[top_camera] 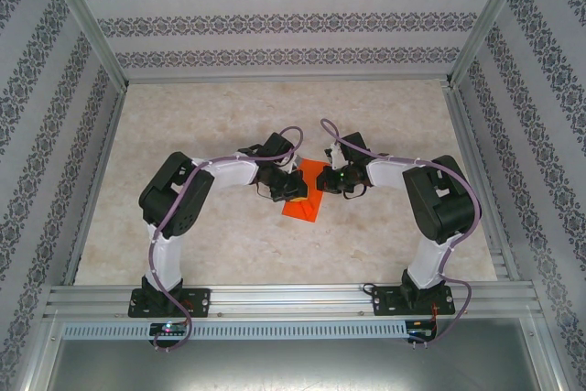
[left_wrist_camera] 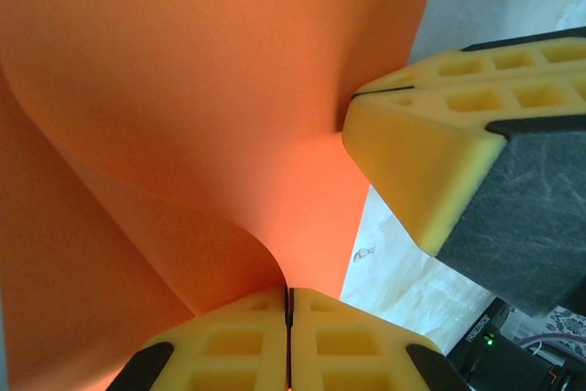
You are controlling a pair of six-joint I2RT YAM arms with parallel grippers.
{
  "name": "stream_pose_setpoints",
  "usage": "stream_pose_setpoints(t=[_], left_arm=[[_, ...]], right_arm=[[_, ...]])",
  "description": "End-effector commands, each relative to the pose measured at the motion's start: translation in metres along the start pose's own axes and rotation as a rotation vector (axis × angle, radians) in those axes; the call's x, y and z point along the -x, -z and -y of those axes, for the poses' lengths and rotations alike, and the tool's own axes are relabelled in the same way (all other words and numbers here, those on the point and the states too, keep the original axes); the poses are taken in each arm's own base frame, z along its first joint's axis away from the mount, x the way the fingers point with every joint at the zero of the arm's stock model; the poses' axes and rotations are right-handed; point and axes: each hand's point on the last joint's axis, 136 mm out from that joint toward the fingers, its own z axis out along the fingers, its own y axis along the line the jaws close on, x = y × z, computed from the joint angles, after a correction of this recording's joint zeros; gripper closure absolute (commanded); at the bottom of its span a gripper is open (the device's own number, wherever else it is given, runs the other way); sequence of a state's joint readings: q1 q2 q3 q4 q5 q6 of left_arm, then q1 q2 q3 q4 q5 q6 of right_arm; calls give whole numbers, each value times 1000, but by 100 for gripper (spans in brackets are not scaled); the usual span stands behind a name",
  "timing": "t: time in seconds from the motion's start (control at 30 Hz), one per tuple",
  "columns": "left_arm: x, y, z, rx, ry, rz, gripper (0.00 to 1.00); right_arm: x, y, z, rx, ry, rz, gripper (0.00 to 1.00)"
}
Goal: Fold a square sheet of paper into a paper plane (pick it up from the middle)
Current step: Fold the triangle a second time at the center of the table.
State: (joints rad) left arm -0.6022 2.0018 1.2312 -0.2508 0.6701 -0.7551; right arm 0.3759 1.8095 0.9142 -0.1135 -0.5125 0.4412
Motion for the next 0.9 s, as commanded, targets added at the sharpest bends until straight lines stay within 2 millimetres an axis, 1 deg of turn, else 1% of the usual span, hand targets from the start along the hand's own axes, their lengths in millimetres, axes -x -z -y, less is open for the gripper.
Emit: stream_pose_setpoints(t=[0.0,0.43,0.87], left_arm=[[8,-4,10,-11,-9,20,91],[18,-12,9,-2,-5,24,91],[26,-12,2,34,-1,61,91]], right_arm=[[-7,-6,2,-7,9,-33,98],[-10,-9,2,-5,11,-44,99],[-11,-9,4,-16,16,-47,99]])
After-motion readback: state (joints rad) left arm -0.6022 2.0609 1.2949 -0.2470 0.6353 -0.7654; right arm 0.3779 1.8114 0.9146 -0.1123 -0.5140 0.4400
